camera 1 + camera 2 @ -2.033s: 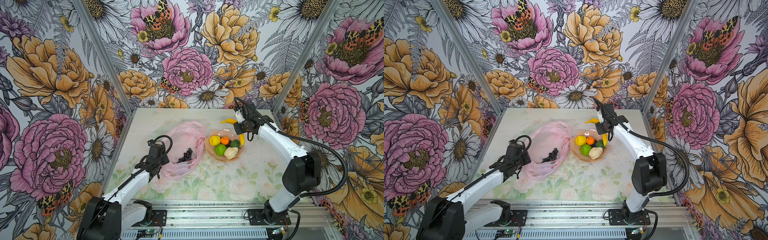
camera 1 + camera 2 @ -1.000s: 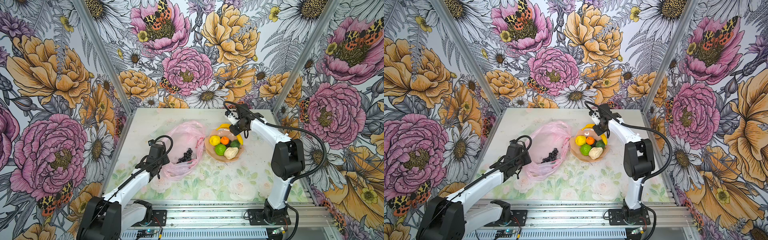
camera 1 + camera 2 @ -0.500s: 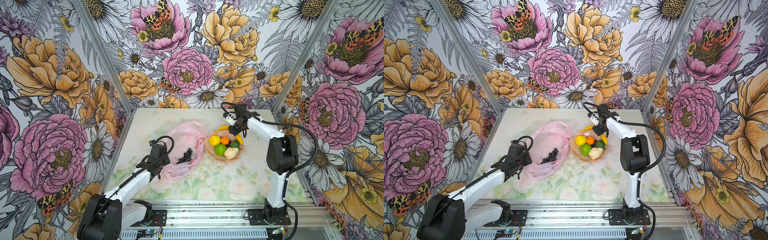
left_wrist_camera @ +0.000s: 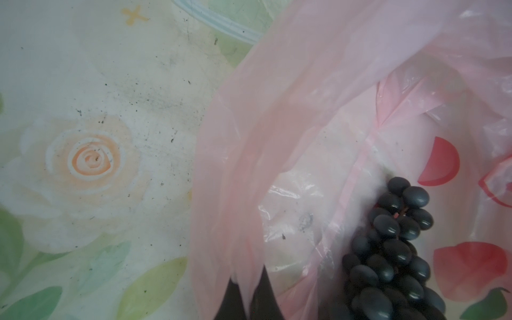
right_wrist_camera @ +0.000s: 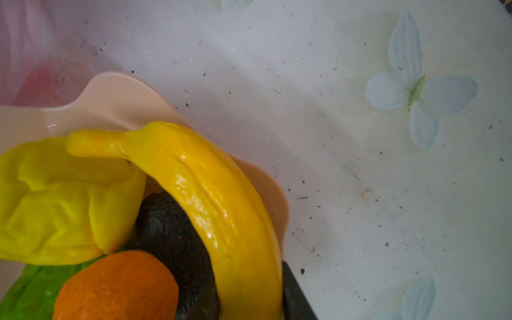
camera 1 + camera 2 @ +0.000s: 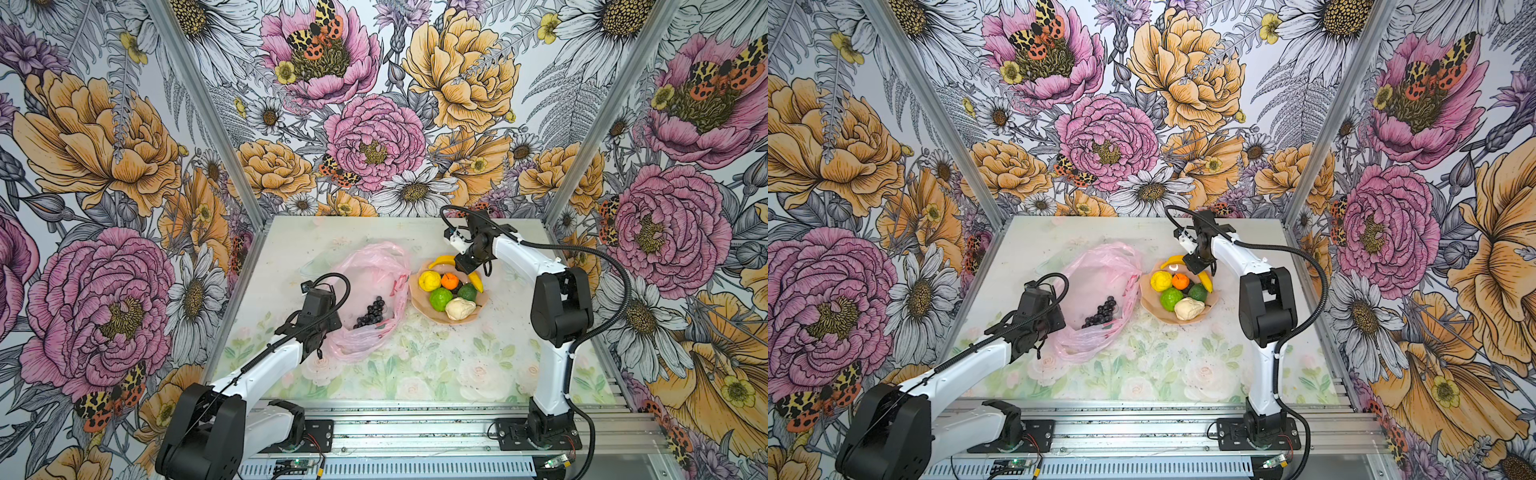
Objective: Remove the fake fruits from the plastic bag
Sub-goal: 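Lower the banana into the bowl with the right gripper, then open the right gripper to release the banana in the bowl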
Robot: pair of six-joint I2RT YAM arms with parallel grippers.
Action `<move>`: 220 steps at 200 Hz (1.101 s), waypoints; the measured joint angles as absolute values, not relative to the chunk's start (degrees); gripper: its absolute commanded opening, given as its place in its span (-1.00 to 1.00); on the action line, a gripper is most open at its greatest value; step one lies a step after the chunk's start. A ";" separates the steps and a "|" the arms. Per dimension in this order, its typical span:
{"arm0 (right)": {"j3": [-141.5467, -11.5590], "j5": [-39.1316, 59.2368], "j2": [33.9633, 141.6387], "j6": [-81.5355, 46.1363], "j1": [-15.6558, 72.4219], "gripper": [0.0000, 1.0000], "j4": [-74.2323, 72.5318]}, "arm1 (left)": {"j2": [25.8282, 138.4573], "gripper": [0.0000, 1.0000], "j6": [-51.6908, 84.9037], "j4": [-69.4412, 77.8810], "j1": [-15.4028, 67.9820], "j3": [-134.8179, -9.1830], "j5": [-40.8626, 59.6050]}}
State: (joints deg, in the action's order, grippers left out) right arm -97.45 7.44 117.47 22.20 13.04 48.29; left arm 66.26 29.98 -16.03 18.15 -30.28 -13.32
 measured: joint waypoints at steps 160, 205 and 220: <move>-97.71 7.20 117.43 22.59 13.04 -0.06 48.69 | 66.26 -0.98 29.98 -16.03 18.33 -30.28 -13.76; -97.71 7.22 114.93 21.89 13.04 0.02 48.69 | 66.26 -0.98 29.98 -16.03 18.37 -30.28 -13.78; -97.71 7.20 113.99 21.61 13.02 0.03 48.64 | 66.26 -0.98 29.98 -16.03 18.41 -30.28 -13.78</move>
State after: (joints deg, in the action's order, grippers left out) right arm -97.71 7.20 113.99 21.61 13.02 48.64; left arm 66.26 29.98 -16.03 18.41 -30.28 -13.78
